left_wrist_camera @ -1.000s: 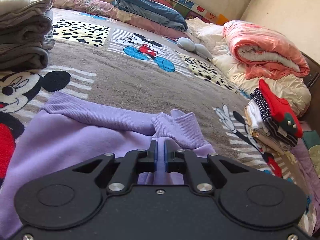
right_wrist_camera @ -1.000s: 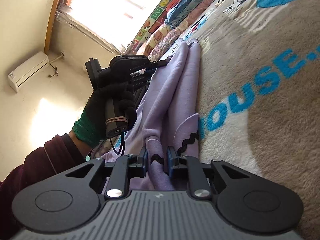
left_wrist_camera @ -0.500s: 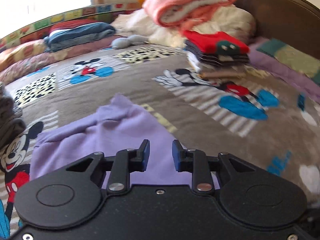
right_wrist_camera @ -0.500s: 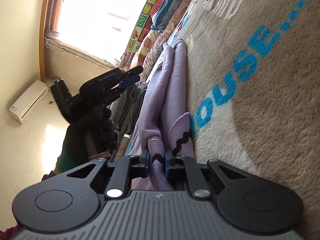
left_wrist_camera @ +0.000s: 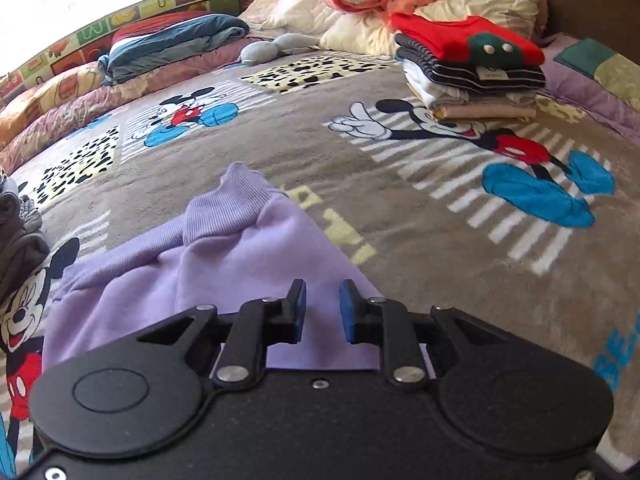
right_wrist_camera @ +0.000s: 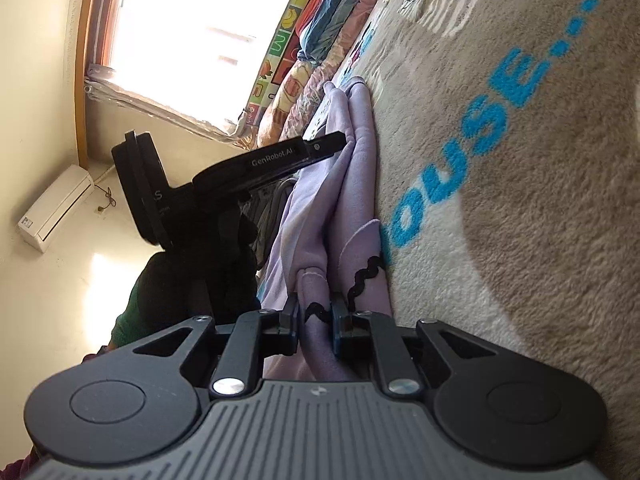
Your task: Fold clothes
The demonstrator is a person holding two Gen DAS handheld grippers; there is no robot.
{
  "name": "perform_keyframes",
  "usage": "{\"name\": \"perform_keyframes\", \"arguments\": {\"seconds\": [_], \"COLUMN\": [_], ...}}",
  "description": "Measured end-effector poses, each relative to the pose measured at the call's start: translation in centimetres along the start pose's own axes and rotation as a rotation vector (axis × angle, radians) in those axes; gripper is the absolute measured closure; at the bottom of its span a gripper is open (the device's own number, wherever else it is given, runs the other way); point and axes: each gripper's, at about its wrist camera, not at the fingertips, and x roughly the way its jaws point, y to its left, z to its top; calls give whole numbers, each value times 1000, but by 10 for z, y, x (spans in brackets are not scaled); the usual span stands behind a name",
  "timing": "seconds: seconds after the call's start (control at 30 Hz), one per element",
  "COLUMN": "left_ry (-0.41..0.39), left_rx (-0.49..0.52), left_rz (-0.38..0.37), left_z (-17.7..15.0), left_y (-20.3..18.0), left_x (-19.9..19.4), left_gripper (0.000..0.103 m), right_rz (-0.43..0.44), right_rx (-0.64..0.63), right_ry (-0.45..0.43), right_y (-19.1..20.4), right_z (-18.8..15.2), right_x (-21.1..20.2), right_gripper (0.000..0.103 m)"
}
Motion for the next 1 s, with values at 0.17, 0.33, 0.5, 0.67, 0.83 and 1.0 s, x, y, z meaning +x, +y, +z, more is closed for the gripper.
{"name": "perform_keyframes", "arguments": {"seconds": [0.17,0.33,0.5,0.67,0.83,1.0], "left_ry": [18,103,146,49,-64,-117], "left_rx": [-86,-149,-139,-133,-194,-134], "left_rz": [38,71,75,75,48,-4], "left_z": [32,48,60,52,17,-34], "left_y": [12,26,24,26,39,19], "left_x": [39,76,85,43,-32,-98], "left_gripper": [84,84,78,78,78,78], "right_rz": [8,6,11,17,18,-54], "right_rx": [-1,-8,-2,18,-4,-146], "right_ry": [7,11,13,14,-2,-34], "right_y": [-3,-2,-3,-4,0,23], "right_z": [2,1,2,5,4,-1], "right_x": [-2,-2,-2,-2,-7,-22], "right_gripper": [87,87,88,87,81,74]}}
